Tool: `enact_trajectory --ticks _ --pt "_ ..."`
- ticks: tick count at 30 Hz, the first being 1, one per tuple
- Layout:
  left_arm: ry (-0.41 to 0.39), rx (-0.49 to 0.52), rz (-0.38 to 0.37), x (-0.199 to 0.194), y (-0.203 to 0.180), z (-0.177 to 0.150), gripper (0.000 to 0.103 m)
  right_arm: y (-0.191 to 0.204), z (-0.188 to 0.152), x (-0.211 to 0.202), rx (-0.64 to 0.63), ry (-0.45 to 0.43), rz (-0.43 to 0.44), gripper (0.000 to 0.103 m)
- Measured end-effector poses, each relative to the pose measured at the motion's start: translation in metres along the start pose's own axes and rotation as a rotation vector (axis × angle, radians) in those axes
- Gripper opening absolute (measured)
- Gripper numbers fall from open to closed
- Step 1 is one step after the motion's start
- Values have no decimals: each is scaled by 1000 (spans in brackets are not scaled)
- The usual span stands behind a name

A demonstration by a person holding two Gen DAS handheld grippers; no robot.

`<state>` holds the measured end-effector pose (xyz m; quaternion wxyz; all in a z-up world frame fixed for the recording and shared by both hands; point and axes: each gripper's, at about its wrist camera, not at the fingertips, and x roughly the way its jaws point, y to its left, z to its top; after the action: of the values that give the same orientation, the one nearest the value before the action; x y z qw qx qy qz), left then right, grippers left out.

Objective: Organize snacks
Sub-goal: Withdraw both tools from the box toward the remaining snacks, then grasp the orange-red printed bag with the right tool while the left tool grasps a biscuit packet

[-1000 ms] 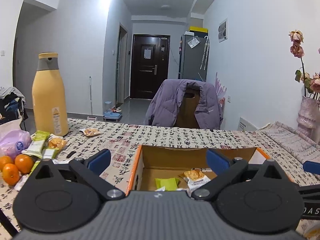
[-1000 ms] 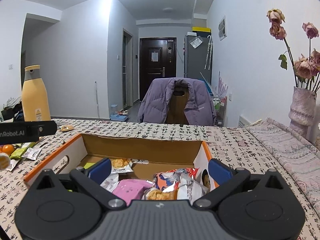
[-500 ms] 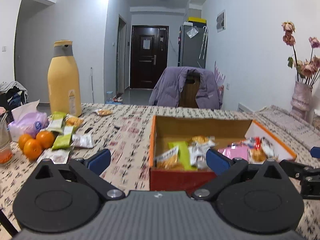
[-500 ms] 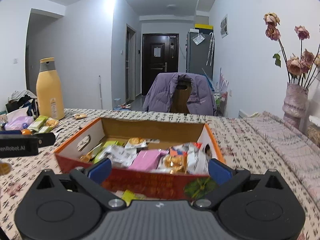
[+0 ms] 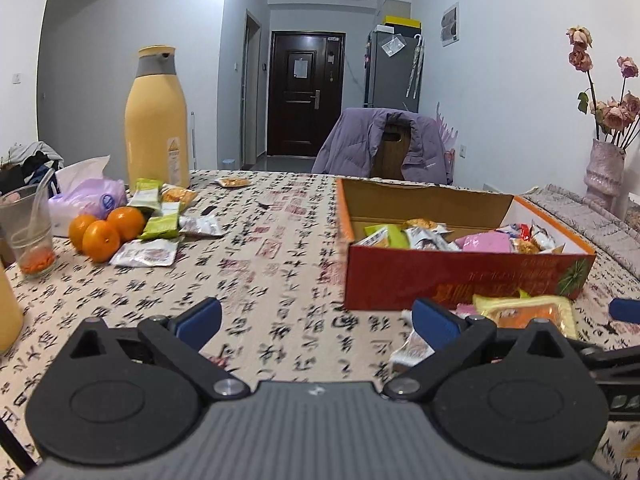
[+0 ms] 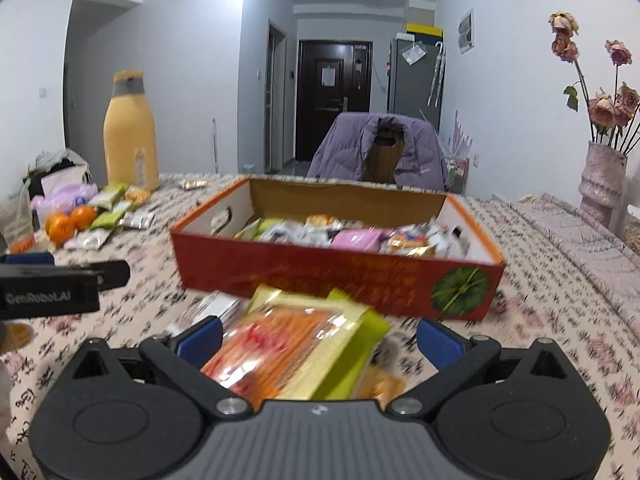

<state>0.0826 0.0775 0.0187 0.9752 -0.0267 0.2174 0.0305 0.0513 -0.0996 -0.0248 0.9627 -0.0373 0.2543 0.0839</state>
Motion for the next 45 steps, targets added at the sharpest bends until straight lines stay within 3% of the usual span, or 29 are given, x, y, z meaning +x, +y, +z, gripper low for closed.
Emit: enact_trajectory --ticks 7,16,20,24,27,28,45 --pt "-27 -31 -15 -19 27 -5 103 32 -4 17 25 30 -70 103" --pt "-13 -60 -47 -26 40 -16 103 54 -12 31 -40 68 -177 101" --pt "-4 -79 -61 -28 44 -21 103 58 -11 24 -84 58 -177 78" --pt "3 -90 -69 -28 45 -24 103 51 -9 17 -67 50 -147 66" --pt "8 -95 -71 -28 45 -25 103 49 -8 11 -76 35 -109 44" --pt "8 -97 -70 -29 45 -25 103 48 -8 9 -71 32 -94 42" --pt "-1 -85 -37 -36 35 -14 103 16 2 -19 18 -73 3 40"
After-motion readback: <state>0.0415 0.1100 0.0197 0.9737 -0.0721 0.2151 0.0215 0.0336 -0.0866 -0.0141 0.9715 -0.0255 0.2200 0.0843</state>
